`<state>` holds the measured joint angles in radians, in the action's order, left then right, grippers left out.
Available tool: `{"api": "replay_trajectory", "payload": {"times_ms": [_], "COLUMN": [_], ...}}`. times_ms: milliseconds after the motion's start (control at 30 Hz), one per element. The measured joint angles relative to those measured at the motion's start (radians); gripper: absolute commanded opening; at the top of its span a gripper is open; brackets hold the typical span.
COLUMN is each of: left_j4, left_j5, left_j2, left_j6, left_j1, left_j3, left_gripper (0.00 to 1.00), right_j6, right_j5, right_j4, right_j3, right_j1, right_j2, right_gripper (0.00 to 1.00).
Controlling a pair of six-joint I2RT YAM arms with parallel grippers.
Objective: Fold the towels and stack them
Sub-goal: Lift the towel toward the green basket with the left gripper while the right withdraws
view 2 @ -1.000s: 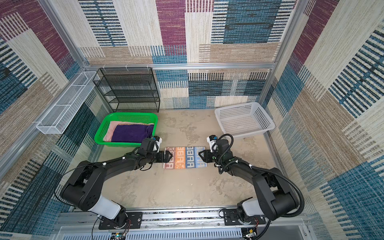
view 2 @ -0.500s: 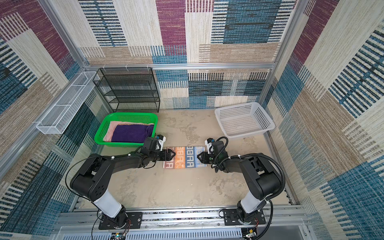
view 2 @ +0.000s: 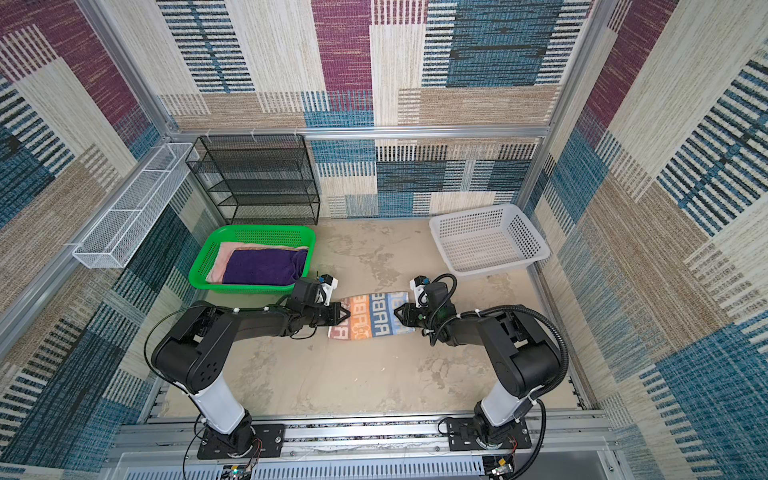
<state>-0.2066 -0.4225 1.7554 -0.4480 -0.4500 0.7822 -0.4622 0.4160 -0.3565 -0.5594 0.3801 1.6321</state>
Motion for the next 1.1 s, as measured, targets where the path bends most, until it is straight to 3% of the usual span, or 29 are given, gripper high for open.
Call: {"api": "replay_trajectory", "payload": {"times_ms": [100,300,533,833,933,1100], "left_j4": [0.108,0.374,0.729,1.182,1.283,1.368], "left_j5": [0.027,0.144,0.216,0.232,0.237,0.241], "left_j2": [-0.011,-0.025,0.086,0.320,0.357,0.353], "left_j6": [0.010,0.106,0.239,0.373,0.407,0.452], "left_j1": [0.000,0.011,0.074,0.223,0.274,0.352], "left_j3": [0.077,0.319,0.718,1.241,1.341,1.365], "left_gripper": [0.00,0.00,0.00,0.00,0.00,0.00], "right_j6": [0.012,0.051,0.095,0.109,0.113,0.121], "right_j5": [-0.021,-0.159,-0.312,-0.348,-0.348,-0.348], "right_j4": [0.020,0.060,0.104,0.117,0.114,0.114], "right_j3": [0.004,0.025,0.055,0.136,0.151,0.157], "right_j1": [0.001,0.000,-0.001,-0.001,-0.001,-0.001], "right_j2": [-0.038,-0.199,-0.341,-0.380,-0.386,-0.397], "right_gripper": [0.57,1.00,1.00,1.00,1.00,1.00]}}
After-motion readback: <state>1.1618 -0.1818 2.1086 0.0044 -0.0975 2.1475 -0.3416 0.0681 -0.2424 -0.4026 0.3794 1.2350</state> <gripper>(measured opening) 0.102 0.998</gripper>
